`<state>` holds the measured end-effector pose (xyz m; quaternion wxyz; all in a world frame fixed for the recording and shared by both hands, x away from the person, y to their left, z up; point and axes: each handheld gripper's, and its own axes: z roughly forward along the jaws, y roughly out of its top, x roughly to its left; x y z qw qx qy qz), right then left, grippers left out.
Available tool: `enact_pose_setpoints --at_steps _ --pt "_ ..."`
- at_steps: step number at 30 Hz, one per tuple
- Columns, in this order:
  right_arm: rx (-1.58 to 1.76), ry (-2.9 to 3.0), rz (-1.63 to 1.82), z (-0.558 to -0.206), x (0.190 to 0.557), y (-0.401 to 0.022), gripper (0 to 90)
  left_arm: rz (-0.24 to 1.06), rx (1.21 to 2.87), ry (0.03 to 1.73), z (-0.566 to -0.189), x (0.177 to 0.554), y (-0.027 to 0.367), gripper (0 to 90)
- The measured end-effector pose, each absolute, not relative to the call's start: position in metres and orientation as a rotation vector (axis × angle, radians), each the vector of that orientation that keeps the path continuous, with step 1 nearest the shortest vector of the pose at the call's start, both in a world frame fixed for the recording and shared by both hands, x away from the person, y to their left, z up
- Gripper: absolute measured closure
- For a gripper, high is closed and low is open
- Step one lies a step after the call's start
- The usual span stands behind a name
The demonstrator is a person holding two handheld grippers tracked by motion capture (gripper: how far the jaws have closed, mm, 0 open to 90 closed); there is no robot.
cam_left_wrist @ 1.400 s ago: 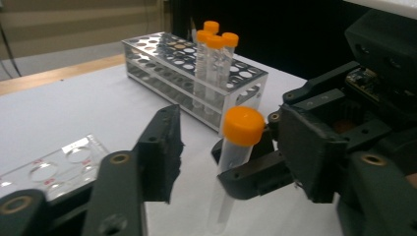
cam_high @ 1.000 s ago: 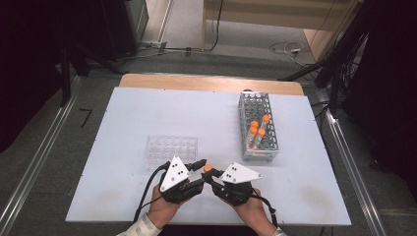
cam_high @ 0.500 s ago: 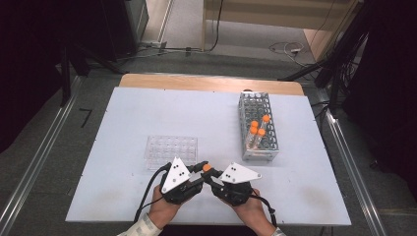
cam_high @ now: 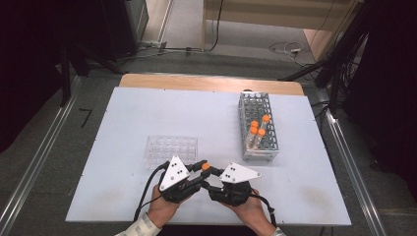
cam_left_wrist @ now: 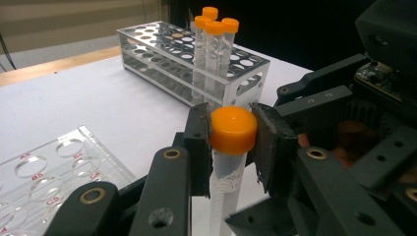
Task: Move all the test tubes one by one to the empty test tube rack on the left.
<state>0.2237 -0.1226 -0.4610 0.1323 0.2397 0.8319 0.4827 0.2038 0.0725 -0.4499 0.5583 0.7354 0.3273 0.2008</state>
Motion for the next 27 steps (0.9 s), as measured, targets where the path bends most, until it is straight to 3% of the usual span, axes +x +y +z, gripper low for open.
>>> enact_pose_setpoints --at_steps 8,27 --pt "0.753 2.416 1.383 -0.459 0.228 -0.129 27.5 0.473 1.713 0.790 -0.447 0.206 0.079 70.2" --pt "0.845 2.346 1.393 -0.453 0.236 -0.151 26.7 0.492 1.606 0.862 -0.415 0.213 0.116 70.2"
